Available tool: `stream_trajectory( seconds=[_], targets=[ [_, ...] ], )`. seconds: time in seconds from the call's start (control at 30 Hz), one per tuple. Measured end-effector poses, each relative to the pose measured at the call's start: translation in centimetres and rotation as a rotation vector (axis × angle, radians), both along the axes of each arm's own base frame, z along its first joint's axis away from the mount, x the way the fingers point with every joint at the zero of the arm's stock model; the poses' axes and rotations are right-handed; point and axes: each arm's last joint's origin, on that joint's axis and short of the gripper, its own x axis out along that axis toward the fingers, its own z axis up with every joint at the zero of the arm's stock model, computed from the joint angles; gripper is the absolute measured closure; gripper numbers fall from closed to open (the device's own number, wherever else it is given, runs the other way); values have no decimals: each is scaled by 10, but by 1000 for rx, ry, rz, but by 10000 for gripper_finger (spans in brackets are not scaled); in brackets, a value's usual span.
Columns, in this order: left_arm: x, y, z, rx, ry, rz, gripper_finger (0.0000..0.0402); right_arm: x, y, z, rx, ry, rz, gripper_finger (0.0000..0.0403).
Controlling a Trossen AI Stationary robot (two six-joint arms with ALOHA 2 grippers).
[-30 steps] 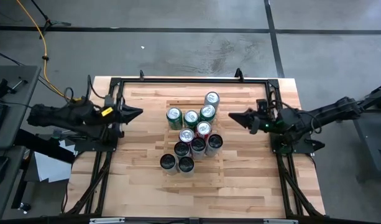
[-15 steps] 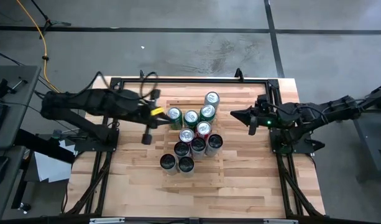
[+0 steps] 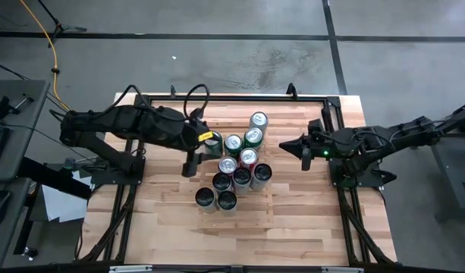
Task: Place canned beverage on shelf
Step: Adjust the soda cans
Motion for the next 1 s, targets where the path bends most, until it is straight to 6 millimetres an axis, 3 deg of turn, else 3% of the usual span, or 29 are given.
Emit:
stream_trajectory(
  seconds=[0.17, 0.3, 0.53, 0.87, 1.0],
  targets=[
    [7, -1, -6, -42, 27, 28, 92, 0, 0, -1, -2, 8, 2, 403],
    [18, -3, -18, 55, 86, -28, 66, 0, 0, -1, -3, 11, 3, 403],
    [34, 0, -39, 198, 210, -60, 73, 0, 0, -1, 6, 12, 1, 403],
    [29, 19, -32, 82, 183, -58, 91, 0, 0, -1, 18, 12, 9, 403],
    [22, 21, -27, 14, 178, -79, 117, 0, 0, -1, 18, 12, 9, 403]
  ],
)
